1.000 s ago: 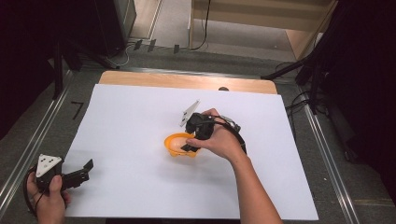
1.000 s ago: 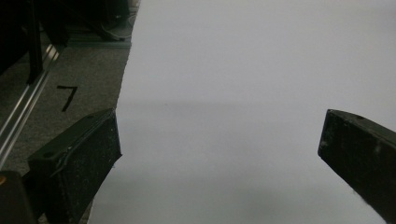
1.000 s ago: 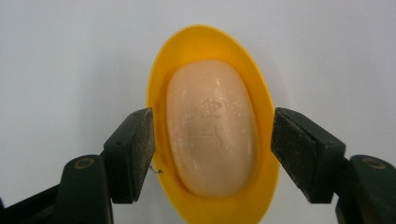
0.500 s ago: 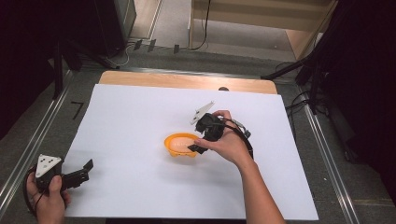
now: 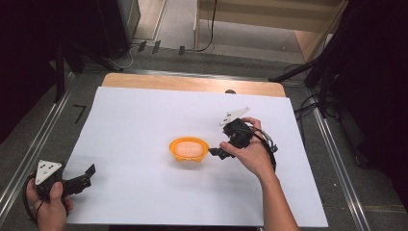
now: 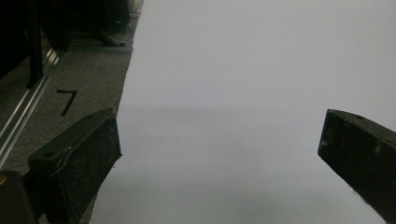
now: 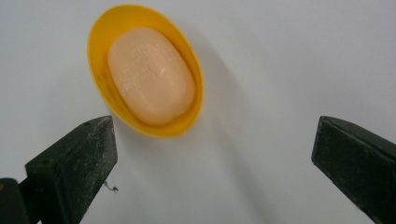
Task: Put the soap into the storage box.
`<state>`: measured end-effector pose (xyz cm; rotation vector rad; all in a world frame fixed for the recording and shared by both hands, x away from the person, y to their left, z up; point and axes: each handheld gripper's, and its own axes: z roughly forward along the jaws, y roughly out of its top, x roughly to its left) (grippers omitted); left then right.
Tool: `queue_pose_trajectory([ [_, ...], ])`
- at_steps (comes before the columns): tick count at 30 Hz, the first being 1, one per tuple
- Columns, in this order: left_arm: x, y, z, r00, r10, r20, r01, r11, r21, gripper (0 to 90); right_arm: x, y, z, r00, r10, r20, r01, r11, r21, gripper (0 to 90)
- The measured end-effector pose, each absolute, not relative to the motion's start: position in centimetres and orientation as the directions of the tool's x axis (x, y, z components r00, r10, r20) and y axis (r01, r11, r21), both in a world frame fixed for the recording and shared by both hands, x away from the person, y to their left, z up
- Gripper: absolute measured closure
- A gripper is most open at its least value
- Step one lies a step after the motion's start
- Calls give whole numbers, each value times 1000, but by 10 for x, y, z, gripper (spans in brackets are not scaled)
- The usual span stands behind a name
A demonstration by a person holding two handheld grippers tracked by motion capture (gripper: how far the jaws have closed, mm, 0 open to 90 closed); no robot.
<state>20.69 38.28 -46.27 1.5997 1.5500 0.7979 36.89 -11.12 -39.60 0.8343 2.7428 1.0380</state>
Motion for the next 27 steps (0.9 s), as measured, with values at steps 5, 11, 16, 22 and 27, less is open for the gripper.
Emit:
queue_pose_trajectory([
  [5, 207, 383, -463, 69, 995, -67, 521, 21, 854, 0, 364, -125, -401, -825, 556, 101, 483, 602, 637, 1],
  [11, 207, 383, -463, 70, 995, -65, 525, 18, 851, 0, 356, -147, -407, -795, 599, 98, 509, 570, 645, 0],
  [16, 207, 383, -463, 70, 995, -64, 524, 18, 852, 0, 348, -166, -414, -760, 641, 108, 539, 529, 655, 0],
  [22, 207, 382, -463, 71, 996, -62, 525, 16, 851, 0, 340, -183, -424, -731, 674, 109, 558, 497, 665, 0],
  [27, 207, 382, -463, 71, 996, -61, 525, 14, 851, 0, 332, -199, -430, -713, 688, 134, 574, 463, 675, 0],
])
